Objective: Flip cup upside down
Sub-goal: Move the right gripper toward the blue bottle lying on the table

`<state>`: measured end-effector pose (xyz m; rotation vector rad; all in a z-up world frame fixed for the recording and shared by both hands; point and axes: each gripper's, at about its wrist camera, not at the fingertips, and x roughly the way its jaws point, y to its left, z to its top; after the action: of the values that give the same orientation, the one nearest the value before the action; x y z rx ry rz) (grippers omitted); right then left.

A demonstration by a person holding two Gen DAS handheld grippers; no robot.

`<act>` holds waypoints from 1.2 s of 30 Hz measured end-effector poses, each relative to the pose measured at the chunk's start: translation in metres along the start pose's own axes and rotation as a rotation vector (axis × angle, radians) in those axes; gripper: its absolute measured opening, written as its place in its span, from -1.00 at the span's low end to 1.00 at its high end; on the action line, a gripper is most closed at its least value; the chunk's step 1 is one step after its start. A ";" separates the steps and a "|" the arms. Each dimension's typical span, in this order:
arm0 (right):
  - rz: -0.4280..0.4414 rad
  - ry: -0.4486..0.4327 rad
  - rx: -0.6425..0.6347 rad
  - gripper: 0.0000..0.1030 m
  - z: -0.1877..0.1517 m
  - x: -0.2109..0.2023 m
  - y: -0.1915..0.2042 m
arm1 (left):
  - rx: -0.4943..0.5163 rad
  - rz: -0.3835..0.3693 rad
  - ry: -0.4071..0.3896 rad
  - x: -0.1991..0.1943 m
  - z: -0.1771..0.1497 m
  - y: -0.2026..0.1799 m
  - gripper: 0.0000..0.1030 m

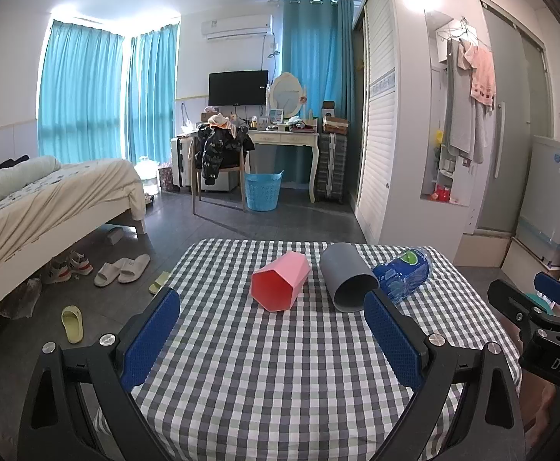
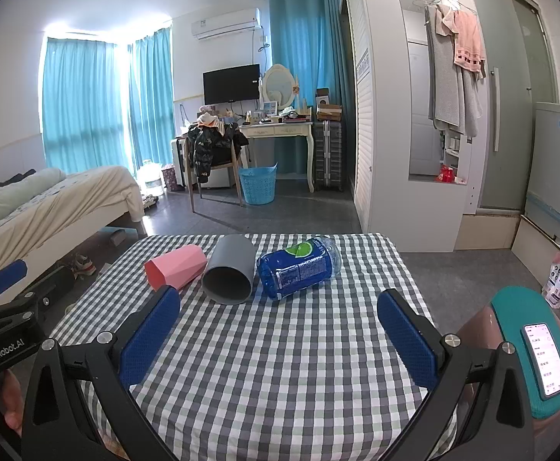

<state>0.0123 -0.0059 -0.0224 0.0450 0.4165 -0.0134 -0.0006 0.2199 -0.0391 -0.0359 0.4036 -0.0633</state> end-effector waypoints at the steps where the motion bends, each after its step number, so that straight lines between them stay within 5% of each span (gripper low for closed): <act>1: 0.000 0.001 0.001 0.99 0.000 0.000 0.000 | 0.000 0.001 0.001 0.000 -0.001 0.000 0.93; 22: -0.025 0.087 0.011 0.99 0.018 0.046 0.008 | -0.023 0.015 0.079 0.058 0.016 0.011 0.93; 36: -0.035 0.061 -0.006 0.99 0.035 0.066 0.009 | -0.017 0.026 0.038 0.076 0.026 0.015 0.93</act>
<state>0.0866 0.0013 -0.0165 0.0326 0.4779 -0.0455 0.0808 0.2299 -0.0454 -0.0460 0.4428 -0.0354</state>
